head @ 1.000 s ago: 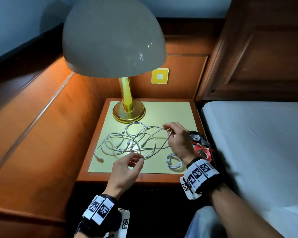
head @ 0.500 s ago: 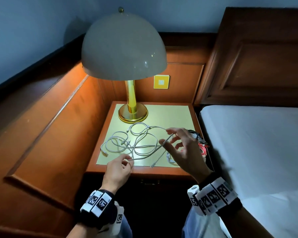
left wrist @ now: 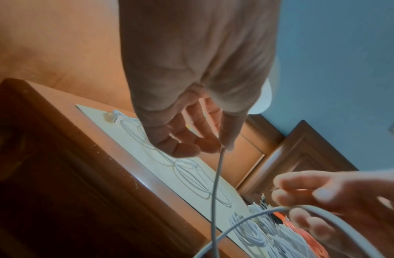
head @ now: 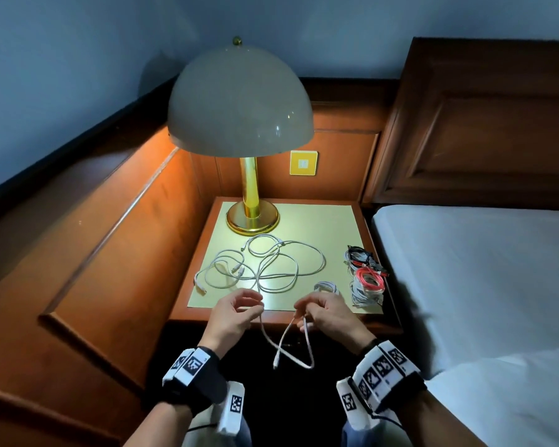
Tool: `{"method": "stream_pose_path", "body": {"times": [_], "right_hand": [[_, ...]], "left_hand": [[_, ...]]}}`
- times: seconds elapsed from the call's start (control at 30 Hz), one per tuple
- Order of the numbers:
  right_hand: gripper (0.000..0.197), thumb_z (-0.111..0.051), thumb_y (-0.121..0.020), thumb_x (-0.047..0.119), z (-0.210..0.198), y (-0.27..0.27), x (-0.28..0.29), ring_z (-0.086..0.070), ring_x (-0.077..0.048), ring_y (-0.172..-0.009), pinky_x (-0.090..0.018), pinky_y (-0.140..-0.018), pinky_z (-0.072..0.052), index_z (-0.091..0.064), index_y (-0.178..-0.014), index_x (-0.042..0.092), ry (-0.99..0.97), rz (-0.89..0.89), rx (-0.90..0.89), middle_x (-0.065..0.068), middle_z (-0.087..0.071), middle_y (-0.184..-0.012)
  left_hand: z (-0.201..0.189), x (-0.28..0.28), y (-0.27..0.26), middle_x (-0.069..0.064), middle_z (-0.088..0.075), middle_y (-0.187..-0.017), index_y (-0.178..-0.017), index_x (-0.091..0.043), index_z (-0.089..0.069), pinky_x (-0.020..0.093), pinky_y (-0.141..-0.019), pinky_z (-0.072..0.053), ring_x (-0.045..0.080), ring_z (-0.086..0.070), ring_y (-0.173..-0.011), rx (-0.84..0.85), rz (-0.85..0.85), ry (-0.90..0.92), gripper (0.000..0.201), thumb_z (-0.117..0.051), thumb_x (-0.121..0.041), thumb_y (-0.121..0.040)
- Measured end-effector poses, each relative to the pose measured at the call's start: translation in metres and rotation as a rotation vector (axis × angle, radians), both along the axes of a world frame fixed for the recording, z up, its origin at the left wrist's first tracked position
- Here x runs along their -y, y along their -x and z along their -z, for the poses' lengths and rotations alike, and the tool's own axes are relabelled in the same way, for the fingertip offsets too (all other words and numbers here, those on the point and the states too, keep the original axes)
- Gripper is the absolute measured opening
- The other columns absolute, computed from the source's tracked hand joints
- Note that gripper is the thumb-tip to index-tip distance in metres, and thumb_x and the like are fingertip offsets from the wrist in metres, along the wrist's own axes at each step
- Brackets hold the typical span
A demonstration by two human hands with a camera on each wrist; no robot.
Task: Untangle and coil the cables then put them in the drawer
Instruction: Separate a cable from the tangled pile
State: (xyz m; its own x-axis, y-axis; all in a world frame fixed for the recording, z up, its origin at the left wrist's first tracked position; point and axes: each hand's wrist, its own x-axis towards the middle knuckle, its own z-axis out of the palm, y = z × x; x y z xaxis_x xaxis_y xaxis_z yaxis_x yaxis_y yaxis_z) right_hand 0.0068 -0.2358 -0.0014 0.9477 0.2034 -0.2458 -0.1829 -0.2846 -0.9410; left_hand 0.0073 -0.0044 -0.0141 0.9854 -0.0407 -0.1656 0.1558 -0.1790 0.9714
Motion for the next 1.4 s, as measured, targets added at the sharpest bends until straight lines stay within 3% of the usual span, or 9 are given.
{"method": "stream_pose_path", "body": {"times": [0.2, 0.37, 0.53, 0.7, 0.87, 0.97, 1.13, 1.3, 1.4], "right_hand": [[0.049, -0.064, -0.096, 0.047, 0.001, -0.023, -0.031, -0.067, -0.027, -0.066, -0.036, -0.064, -0.061, -0.069, -0.099, -0.002, -0.068, 0.035, -0.127, -0.017, -0.073, -0.081], [0.03, -0.067, -0.091, 0.027, 0.009, -0.037, -0.041, -0.064, -0.02, -0.054, -0.039, -0.061, -0.057, -0.072, -0.077, 0.001, 0.123, 0.065, 0.064, -0.02, -0.07, -0.073], [0.034, -0.076, -0.083, 0.028, 0.021, -0.038, -0.041, -0.055, -0.019, -0.056, -0.029, -0.053, -0.046, -0.071, -0.085, -0.005, -0.119, 0.088, -0.154, -0.008, -0.065, -0.067], [0.021, -0.07, -0.09, 0.017, 0.02, -0.032, -0.036, -0.06, -0.014, -0.059, -0.03, -0.063, -0.049, -0.072, -0.07, 0.009, 0.008, 0.047, -0.046, -0.003, -0.068, -0.064], [0.017, -0.07, -0.093, 0.021, 0.004, -0.021, -0.029, -0.058, -0.015, -0.062, -0.029, -0.058, -0.049, -0.074, -0.086, 0.006, -0.139, 0.105, 0.025, -0.004, -0.069, -0.073], [0.016, -0.07, -0.094, 0.023, -0.004, -0.014, -0.022, -0.058, -0.016, -0.062, -0.03, -0.06, -0.049, -0.074, -0.09, 0.008, -0.165, 0.083, 0.051, -0.004, -0.069, -0.074], [0.014, -0.07, -0.094, 0.021, -0.016, -0.001, -0.014, -0.06, -0.017, -0.067, -0.03, -0.062, -0.051, -0.075, -0.086, 0.011, -0.177, 0.019, 0.083, -0.007, -0.07, -0.077], [0.016, -0.069, -0.094, 0.016, -0.013, 0.009, -0.011, -0.057, -0.024, -0.064, -0.033, -0.058, -0.049, -0.073, -0.085, 0.004, -0.168, 0.045, 0.092, -0.008, -0.068, -0.074], [0.019, -0.068, -0.094, 0.013, -0.008, 0.013, -0.01, -0.054, -0.027, -0.06, -0.033, -0.054, -0.047, -0.07, -0.086, -0.003, -0.168, 0.053, 0.096, -0.005, -0.067, -0.069]], "left_hand": [[0.0, 0.016, 0.001, 0.004, -0.077, -0.086, -0.098, -0.017, -0.065, 0.023, -0.071, -0.056, 0.014, -0.074, -0.079, 0.043, 0.145, -0.133, 0.031, -0.087, -0.017, -0.076], [0.0, 0.014, 0.003, 0.002, -0.078, -0.085, -0.09, -0.015, -0.067, 0.024, -0.081, -0.057, 0.016, -0.074, -0.084, 0.03, 0.249, -0.209, 0.027, -0.088, -0.018, -0.074], [0.0, 0.009, 0.004, 0.001, -0.077, -0.087, -0.09, -0.014, -0.069, 0.019, -0.08, -0.052, 0.011, -0.074, -0.085, 0.033, 0.348, -0.17, 0.023, -0.087, -0.017, -0.076], [-0.003, 0.021, 0.014, -0.006, -0.075, -0.086, -0.091, -0.01, -0.071, 0.018, -0.077, -0.051, 0.007, -0.07, -0.081, 0.073, 0.427, -0.135, 0.017, -0.084, -0.015, -0.081], [0.012, -0.002, 0.0, -0.002, -0.076, -0.085, -0.094, -0.025, -0.073, 0.03, -0.083, -0.055, 0.012, -0.071, -0.081, 0.056, 0.032, -0.209, 0.015, -0.074, -0.038, -0.087], [0.025, -0.021, -0.013, 0.0, -0.072, -0.097, -0.122, -0.018, -0.06, 0.038, -0.096, -0.049, 0.023, -0.066, -0.1, 0.017, -0.292, -0.404, 0.034, -0.069, -0.033, -0.092], [0.043, -0.026, -0.03, 0.004, -0.067, -0.101, -0.15, -0.016, -0.041, 0.035, -0.102, -0.038, 0.023, -0.057, -0.107, -0.101, -0.17, -0.456, 0.064, -0.067, -0.033, -0.094], [0.058, -0.025, -0.045, 0.018, -0.064, -0.12, -0.132, -0.006, -0.056, 0.036, -0.099, -0.042, 0.033, -0.056, -0.116, -0.149, -0.133, -0.698, 0.043, -0.064, -0.019, -0.092], [0.05, -0.022, -0.043, 0.012, -0.065, -0.106, -0.099, -0.012, -0.064, 0.032, -0.081, -0.047, 0.032, -0.06, -0.101, -0.189, -0.192, -0.728, 0.012, -0.057, -0.01, -0.089]]}}
